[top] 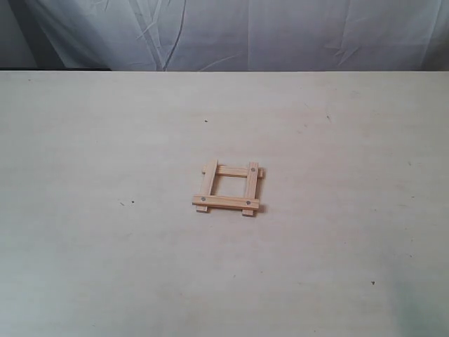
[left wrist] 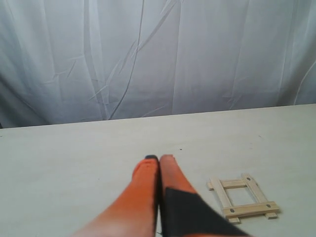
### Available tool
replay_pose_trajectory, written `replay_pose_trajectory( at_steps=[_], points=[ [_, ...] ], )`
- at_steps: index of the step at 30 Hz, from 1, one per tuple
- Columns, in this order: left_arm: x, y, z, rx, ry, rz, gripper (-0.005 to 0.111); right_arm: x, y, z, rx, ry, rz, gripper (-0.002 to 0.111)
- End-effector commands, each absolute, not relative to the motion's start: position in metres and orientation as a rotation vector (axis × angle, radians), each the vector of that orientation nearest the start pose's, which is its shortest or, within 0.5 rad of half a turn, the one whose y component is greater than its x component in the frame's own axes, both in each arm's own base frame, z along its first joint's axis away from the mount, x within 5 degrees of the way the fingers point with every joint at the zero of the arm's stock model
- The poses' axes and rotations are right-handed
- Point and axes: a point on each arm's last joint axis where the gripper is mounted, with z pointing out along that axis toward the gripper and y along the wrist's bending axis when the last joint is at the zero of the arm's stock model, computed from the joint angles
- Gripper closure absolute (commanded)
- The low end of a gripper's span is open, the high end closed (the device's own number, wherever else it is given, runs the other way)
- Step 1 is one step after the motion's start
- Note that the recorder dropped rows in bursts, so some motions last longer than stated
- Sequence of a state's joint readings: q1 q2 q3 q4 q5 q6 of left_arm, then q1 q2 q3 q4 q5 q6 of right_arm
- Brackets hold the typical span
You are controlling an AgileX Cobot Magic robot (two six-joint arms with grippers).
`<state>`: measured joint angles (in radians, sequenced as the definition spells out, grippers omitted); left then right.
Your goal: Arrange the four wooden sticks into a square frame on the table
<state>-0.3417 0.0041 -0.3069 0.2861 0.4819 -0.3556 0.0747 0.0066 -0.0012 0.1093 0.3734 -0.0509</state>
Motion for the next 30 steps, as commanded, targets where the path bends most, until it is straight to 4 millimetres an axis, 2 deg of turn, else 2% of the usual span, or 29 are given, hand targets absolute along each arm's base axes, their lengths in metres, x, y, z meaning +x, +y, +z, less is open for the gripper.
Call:
replay_pose_trajectory(
  at_steps=[1, 16, 23, 30],
  points=[
    [0.033, 0.001, 0.272, 0.099, 1.635, -0.23, 0.107, 0.053, 0.007, 0.18, -0.045, 1.851, 0.118, 0.108],
    [0.033, 0.001, 0.272, 0.099, 1.635, -0.23, 0.107, 0.053, 0.007, 0.181, -0.037, 1.846, 0.13, 0.108],
    [0.034, 0.007, 0.273, 0.156, 1.611, -0.072, 0.107, 0.053, 0.007, 0.181, -0.037, 1.846, 0.13, 0.108],
    [0.036, 0.007, 0.254, -0.045, 1.727, -0.071, 0.107, 0.052, 0.008, 0.181, -0.024, 1.848, 0.15, 0.108]
  ],
)
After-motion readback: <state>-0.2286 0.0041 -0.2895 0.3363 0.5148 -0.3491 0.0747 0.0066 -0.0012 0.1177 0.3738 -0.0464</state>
